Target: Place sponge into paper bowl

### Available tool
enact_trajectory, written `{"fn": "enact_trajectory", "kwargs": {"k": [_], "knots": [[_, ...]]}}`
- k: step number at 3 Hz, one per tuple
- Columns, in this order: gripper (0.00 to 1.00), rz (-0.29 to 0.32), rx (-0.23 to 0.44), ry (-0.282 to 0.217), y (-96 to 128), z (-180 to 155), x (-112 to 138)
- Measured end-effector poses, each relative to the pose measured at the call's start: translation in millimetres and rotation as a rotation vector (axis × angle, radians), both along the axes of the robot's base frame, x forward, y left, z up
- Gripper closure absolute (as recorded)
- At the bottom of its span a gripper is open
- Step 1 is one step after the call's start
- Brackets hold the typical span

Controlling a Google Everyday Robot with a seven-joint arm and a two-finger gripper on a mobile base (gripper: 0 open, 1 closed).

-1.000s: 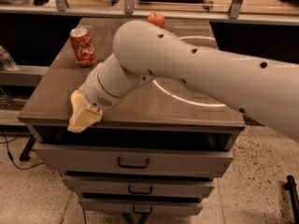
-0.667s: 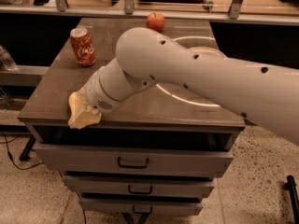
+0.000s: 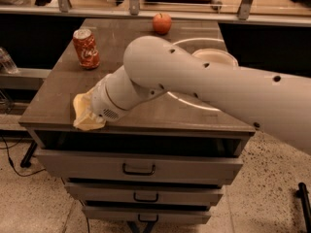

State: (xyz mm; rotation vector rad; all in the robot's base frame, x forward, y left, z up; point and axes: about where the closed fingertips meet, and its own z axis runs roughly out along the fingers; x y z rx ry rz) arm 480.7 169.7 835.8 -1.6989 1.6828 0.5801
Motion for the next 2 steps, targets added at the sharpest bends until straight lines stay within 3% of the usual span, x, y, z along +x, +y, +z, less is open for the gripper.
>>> {"fn": "enact_trajectory", "kwargs": {"k": [1,2], "knots": [[1.00,0.000,0.000,-0.001,-0.1,0.3,0.1],[1.00,-0.031,0.018,-0.140,-16.9,64.1,14.4]]}}
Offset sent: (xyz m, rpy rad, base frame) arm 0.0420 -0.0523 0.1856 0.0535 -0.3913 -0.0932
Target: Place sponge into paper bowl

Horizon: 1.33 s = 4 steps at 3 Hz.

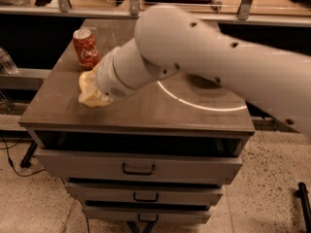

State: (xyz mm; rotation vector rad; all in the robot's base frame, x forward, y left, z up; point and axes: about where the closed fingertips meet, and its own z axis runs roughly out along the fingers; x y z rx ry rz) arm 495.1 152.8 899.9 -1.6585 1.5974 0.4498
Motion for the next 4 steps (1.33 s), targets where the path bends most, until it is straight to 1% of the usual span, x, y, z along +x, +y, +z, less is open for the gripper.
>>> {"fn": "enact_trajectory", "kwargs": {"k": [1,2,3,4], "knots": [[1.00,-0.033,0.029,-0.178,-15.6,86.0,14.0],[1.00,-0.033,0.029,-0.178,-15.6,86.1,13.9],[1.00,-0.056,0.038,-0.245,-35.8,94.6,34.7],[1.00,-0.061,0.054,-0.319,-64.0,104.2,70.3]]}}
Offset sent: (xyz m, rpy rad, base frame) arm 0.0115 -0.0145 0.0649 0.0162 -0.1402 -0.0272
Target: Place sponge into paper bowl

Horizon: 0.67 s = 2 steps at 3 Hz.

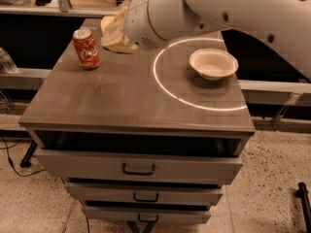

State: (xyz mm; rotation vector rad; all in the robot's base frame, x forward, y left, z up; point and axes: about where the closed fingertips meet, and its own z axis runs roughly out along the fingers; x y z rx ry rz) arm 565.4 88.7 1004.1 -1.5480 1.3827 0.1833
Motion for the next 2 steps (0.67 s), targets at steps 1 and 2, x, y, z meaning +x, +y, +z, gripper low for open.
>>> {"fn": "enact_trajectory", "kwargs": {"k": [1,2], "knots": [[1.00,-0.019,-0.018,-0.049,-36.1,-2.1,52.7],[1.00,-0.055,-0.027,-0.077,-78.3,-9.1,96.5]]}}
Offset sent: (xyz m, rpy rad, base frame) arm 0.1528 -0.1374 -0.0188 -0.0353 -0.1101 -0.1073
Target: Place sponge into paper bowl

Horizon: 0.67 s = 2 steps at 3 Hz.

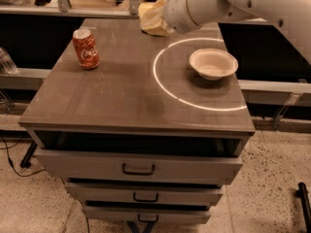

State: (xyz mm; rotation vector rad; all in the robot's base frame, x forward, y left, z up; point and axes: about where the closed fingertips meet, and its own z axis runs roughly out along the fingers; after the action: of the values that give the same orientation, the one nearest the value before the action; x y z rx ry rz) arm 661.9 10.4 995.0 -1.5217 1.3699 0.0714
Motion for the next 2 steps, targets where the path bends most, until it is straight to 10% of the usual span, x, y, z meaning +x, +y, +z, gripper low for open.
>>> {"fn": "enact_trajectory", "kwargs": {"k": [2], "knots": [[1.00,-0.116,-0.045,-0.011,-103.8,-19.0,50.0]]}}
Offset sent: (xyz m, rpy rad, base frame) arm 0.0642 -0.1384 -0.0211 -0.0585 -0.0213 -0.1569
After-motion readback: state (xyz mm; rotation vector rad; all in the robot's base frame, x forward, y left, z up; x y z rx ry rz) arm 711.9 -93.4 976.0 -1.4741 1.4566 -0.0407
